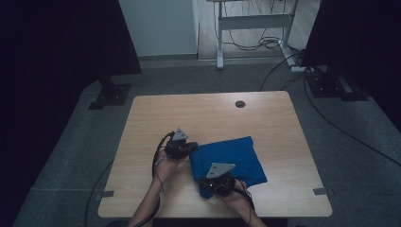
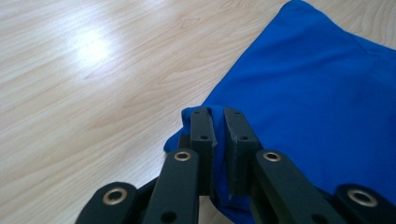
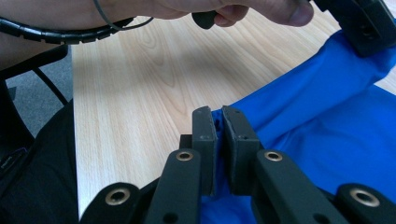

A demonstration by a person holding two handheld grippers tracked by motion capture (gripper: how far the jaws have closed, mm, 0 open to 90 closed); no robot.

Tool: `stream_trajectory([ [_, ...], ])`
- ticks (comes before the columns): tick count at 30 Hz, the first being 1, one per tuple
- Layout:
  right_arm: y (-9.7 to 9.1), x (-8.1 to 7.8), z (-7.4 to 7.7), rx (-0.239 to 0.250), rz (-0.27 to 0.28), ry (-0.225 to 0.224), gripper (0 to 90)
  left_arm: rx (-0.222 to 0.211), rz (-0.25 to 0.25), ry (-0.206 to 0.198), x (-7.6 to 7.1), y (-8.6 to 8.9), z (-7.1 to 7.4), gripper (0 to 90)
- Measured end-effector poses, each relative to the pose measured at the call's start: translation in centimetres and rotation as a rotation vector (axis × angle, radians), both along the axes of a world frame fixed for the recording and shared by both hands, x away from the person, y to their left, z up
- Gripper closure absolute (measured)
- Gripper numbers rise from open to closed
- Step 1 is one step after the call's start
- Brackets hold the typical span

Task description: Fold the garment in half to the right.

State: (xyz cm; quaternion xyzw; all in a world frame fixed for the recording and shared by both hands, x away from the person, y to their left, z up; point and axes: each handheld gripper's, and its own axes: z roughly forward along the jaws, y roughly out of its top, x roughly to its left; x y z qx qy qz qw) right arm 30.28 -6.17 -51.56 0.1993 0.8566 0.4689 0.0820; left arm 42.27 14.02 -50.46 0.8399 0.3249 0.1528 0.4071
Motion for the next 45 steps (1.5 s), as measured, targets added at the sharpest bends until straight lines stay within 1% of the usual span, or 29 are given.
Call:
stream_trajectory([
  [4, -1.3, 0.1, 0.1, -0.002, -0.016, 0.001, 83.8, -0.01, -0.006, -0.008, 0.2, -0.8, 0.1, 83.8],
  [5, -1.7, 0.1, 0.1, -0.003, -0.018, 0.0, 83.8, -0.018, -0.01, -0.011, 0.2, -1.3, 0.2, 83.8],
  [6, -1.7, 0.1, 0.1, -0.003, -0.018, 0.0, 83.8, -0.018, -0.01, -0.011, 0.2, -1.3, 0.2, 83.7],
  [8, -2.7, 0.2, 0.1, -0.005, -0.031, -0.001, 83.8, -0.02, -0.014, -0.019, 0.3, -1.8, 0.2, 83.6],
  [9, -2.7, 0.2, 0.1, -0.005, -0.031, -0.001, 83.8, -0.019, -0.02, -0.024, 0.3, -2.1, 0.2, 83.6],
  [10, -3.1, 0.2, 0.1, -0.005, -0.037, 0.0, 83.8, -0.022, -0.023, -0.026, 0.3, -2.4, 0.1, 83.6],
  [11, -3.5, 0.2, 0.0, -0.003, -0.043, 0.002, 83.8, -0.022, -0.028, -0.03, 0.3, -2.6, 0.1, 83.5],
  [12, -4.3, 0.3, -0.1, 0.001, -0.054, 0.009, 83.8, -0.025, -0.033, -0.034, 0.2, -2.9, 0.0, 83.3],
  [13, -4.7, 0.3, -0.2, 0.002, -0.06, 0.011, 83.8, -0.021, -0.043, -0.044, 0.2, -3.4, -0.2, 83.3],
  [15, -5.1, 0.4, -0.3, 0.002, -0.067, 0.014, 83.8, -0.022, -0.045, -0.047, 0.2, -3.7, -0.4, 83.2],
  [19, -6.4, 0.6, -1.2, -0.005, -0.093, 0.032, 83.7, -0.002, -0.054, -0.041, 0.3, -4.5, -1.4, 83.1],
  [24, -7.3, 1.0, -2.6, -0.015, -0.125, 0.066, 83.6, 0.045, -0.062, -0.03, 0.5, -5.2, -2.7, 82.8],
  [29, -7.6, 1.3, -3.4, -0.035, -0.14, 0.089, 83.5, 0.085, -0.07, -0.024, 0.5, -5.5, -3.5, 82.5],
  [31, -7.6, 1.3, -3.5, -0.04, -0.14, 0.092, 83.4, 0.084, -0.065, -0.02, 0.5, -5.5, -3.5, 82.3],
  [33, -7.4, 1.3, -3.6, -0.045, -0.141, 0.091, 83.4, 0.103, -0.066, -0.017, 0.5, -5.4, -3.6, 82.0],
  [36, -7.1, 1.2, -3.7, -0.054, -0.139, 0.089, 83.2, 0.101, -0.065, -0.001, 0.5, -5.1, -3.6, 81.7],
  [39, -6.9, 1.1, -3.7, -0.049, -0.138, 0.091, 83.1, 0.103, -0.068, 0.006, 0.3, -4.8, -3.6, 81.6],
  [45, -5.7, 0.8, -3.8, -0.046, -0.123, 0.098, 83.0, 0.102, -0.072, 0.024, 0.2, -3.9, -3.5, 81.4],
])
